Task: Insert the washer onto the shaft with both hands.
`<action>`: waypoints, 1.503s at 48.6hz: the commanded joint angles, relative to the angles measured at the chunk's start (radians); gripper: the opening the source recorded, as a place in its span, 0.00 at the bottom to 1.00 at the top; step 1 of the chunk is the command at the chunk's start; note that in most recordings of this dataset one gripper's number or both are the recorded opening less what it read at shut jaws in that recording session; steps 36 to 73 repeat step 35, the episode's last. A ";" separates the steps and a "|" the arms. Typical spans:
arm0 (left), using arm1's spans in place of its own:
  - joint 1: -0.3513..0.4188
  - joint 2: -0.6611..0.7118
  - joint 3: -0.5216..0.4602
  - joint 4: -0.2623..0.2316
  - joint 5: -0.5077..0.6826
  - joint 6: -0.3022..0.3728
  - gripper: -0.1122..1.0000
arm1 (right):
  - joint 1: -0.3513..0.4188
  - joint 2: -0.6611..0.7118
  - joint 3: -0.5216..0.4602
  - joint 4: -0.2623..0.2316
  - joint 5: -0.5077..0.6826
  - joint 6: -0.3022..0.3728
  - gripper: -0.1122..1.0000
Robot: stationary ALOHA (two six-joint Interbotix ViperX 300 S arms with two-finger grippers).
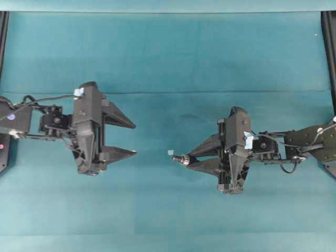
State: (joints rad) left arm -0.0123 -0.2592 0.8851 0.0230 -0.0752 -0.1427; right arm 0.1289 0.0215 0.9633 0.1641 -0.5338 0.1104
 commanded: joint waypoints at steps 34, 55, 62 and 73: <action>-0.002 -0.017 -0.002 0.005 -0.003 -0.002 0.89 | 0.003 -0.014 -0.011 -0.002 -0.008 0.008 0.10; -0.002 -0.017 -0.002 0.005 -0.003 -0.002 0.89 | 0.003 -0.014 -0.011 -0.002 -0.008 0.008 0.10; -0.002 -0.017 -0.002 0.005 -0.003 -0.002 0.89 | 0.003 -0.014 -0.011 -0.002 -0.008 0.008 0.10; -0.002 -0.017 -0.002 0.005 -0.003 -0.002 0.89 | 0.003 -0.014 -0.011 -0.002 -0.008 0.008 0.10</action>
